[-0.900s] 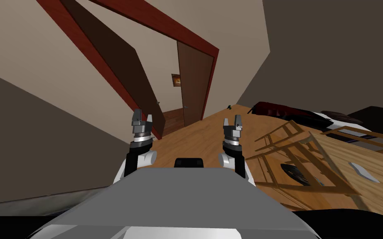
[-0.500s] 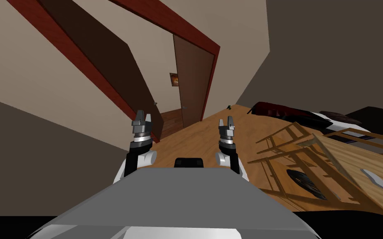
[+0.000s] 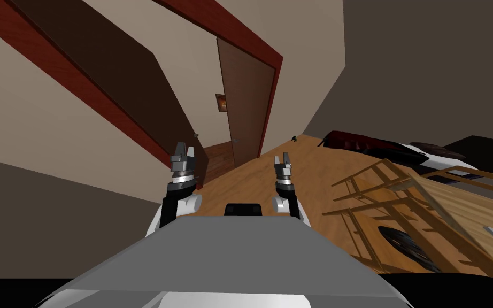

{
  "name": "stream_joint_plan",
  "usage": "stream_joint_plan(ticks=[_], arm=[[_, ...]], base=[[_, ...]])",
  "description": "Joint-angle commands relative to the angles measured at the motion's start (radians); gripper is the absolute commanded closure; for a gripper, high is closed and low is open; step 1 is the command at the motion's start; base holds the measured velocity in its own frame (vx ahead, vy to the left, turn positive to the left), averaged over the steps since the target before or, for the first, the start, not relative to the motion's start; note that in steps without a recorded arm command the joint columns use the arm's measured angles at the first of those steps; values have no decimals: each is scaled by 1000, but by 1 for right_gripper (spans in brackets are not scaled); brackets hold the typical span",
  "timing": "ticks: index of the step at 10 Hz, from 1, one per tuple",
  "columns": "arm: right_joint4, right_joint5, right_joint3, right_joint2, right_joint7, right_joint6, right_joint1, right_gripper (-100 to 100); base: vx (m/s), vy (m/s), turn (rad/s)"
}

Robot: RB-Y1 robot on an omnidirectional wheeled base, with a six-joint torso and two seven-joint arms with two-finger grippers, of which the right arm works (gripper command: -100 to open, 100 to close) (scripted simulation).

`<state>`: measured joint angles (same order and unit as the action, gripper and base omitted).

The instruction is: Push the door open

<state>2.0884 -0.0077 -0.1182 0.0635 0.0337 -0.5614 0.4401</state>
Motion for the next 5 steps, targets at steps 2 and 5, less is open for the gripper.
stream_joint_plan(ticks=[2,5], arm=[[-57,-2,-31,10,-8,-8,-23,-100],[-134,-3,-78,18,-15,-20,-53,-100]], base=[[155,21,-42],[152,5,-45]])
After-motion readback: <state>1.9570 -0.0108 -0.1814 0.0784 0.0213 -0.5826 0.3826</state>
